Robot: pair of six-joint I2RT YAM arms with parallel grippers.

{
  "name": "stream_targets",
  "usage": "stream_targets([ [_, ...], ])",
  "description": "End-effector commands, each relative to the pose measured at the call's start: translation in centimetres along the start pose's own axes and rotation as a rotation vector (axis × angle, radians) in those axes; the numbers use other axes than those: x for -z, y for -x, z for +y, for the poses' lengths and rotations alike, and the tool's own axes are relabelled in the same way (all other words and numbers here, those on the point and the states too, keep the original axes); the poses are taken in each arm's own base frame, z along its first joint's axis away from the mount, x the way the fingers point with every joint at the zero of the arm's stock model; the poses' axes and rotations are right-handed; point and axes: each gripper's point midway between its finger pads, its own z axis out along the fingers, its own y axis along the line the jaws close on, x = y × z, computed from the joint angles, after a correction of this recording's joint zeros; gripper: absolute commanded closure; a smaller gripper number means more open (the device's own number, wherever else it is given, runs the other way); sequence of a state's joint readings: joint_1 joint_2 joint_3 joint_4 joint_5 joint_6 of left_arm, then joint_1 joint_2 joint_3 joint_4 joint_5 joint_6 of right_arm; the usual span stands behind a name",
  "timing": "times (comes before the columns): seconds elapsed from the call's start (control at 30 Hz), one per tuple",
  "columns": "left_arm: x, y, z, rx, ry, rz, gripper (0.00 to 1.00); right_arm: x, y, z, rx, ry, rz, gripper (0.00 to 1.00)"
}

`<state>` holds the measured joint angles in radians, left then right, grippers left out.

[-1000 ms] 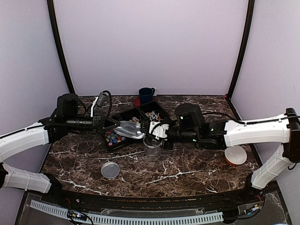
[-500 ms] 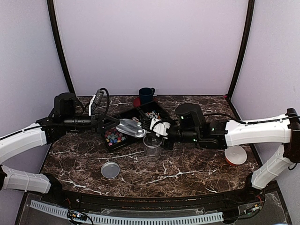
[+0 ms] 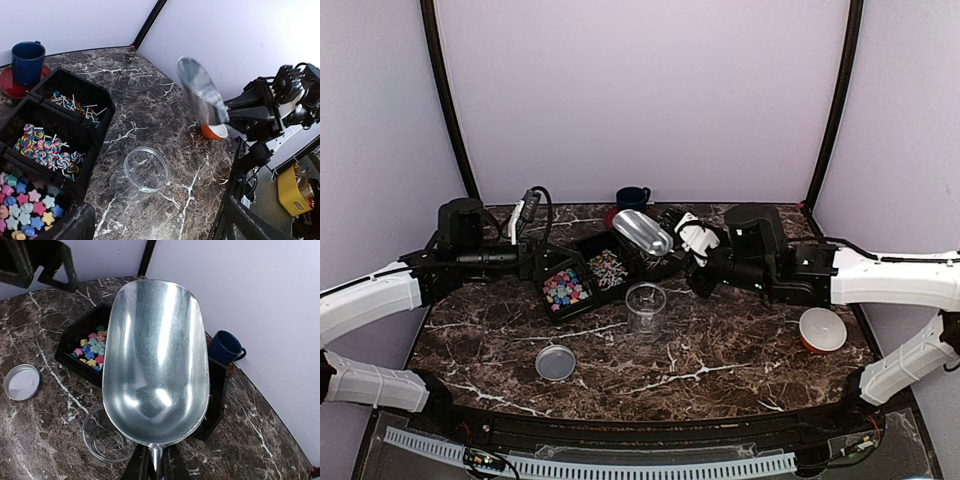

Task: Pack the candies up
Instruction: Adjust the spatula.

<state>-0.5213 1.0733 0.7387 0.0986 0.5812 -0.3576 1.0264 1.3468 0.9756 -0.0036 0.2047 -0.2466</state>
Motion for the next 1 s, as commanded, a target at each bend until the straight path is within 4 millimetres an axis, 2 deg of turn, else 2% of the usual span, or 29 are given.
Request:
stream_targets([
  [0.0,-1.1,1.2,0.7,0.019,0.017,-0.027,0.07,2.0,-0.1,-4.2,-0.171,-0.192,0.023,1.00],
  [0.07,-1.7,1.1,1.2,0.037,0.021,-0.025,0.06,2.5,-0.1,-4.4,-0.195,-0.190,0.031,1.00],
  [0.2,-2.4,2.0,2.0,0.048,0.047,-0.047,0.03,2.7,-1.0,-2.6,-0.159,-0.090,0.069,1.00],
  [0.4,-3.0,5.1,0.6,0.033,0.009,-0.068,0.01,2.8,-2.8,-0.9,-0.085,-0.009,0.137,1.00],
  [0.53,-4.1,6.1,0.1,0.028,-0.005,-0.044,0.01,2.5,-3.2,0.6,-0.034,0.053,0.169,1.00],
  [0.67,-6.3,5.4,0.1,0.020,0.001,0.038,0.01,2.1,-2.8,1.9,0.009,0.084,0.174,1.00],
  [0.87,-8.3,4.1,0.3,0.017,0.008,0.110,0.01,2.1,-1.3,2.0,0.027,0.071,0.137,1.00],
  [0.97,-9.2,2.7,-0.9,0.010,-0.025,0.152,0.01,2.3,-0.8,1.7,0.026,0.053,0.120,1.00],
])
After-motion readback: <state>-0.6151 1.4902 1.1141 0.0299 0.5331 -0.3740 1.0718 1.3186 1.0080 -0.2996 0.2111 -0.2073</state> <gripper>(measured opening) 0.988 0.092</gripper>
